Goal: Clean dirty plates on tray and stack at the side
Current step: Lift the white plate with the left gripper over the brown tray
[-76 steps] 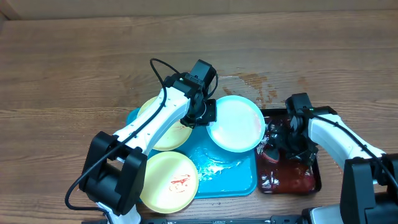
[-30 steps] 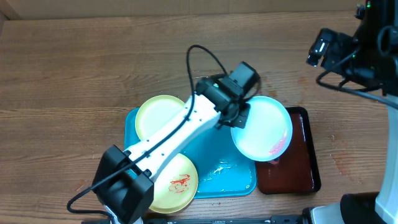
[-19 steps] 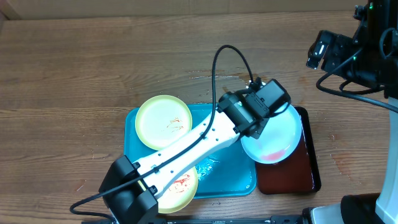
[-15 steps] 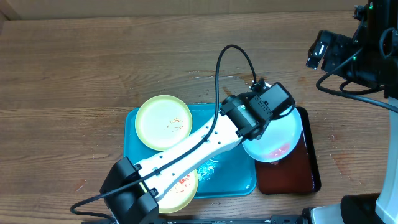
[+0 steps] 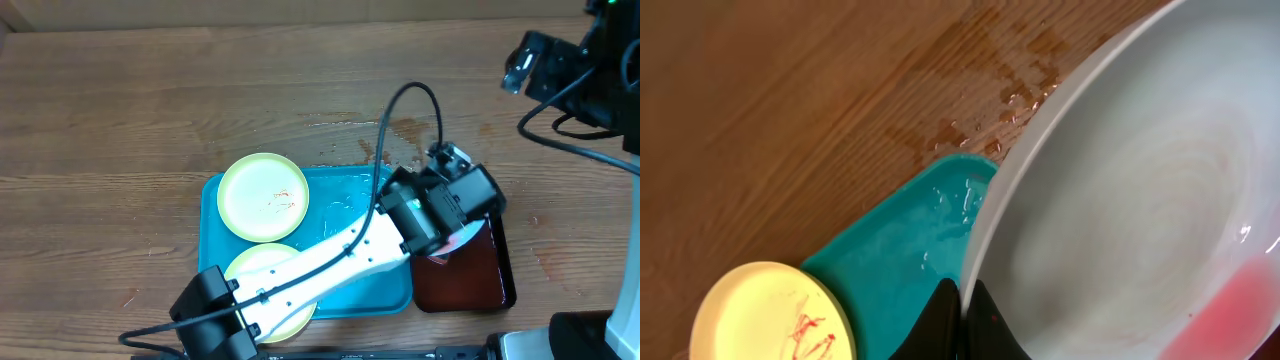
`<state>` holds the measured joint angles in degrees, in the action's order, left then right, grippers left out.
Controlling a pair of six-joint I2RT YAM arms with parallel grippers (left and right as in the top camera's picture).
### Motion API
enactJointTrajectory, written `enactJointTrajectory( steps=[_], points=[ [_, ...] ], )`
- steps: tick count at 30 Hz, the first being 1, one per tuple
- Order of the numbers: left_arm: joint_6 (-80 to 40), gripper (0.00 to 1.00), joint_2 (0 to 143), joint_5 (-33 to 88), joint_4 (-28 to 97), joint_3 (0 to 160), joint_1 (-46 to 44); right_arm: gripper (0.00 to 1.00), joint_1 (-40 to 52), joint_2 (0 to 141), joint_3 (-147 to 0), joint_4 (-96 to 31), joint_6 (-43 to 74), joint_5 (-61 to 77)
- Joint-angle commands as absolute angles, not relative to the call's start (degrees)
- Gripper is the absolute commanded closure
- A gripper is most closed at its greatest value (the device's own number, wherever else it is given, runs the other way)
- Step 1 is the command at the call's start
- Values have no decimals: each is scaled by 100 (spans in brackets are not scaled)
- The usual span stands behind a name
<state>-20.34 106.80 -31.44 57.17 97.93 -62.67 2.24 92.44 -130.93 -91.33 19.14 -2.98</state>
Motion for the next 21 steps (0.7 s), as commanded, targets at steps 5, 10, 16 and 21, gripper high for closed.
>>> enactJointTrajectory(
  steps=[5,10,16,21],
  points=[
    [-1662,96,10715,-4152,5511,9992,-6556,0,-185,9150,-13214,-8989,1905,-375],
    [-1431,96,10715,-4757,5341,9992,-6788,0,-200,9150,-13214,-8785,1754,-237],
    [-1055,96,10715,-5505,5063,9992,-7284,0,-200,9150,-13214,-8746,1752,-158],
    [-1022,96,10715,-6272,4952,9992,-7655,0,-200,9150,-13214,-8750,1752,-134]
  ],
)
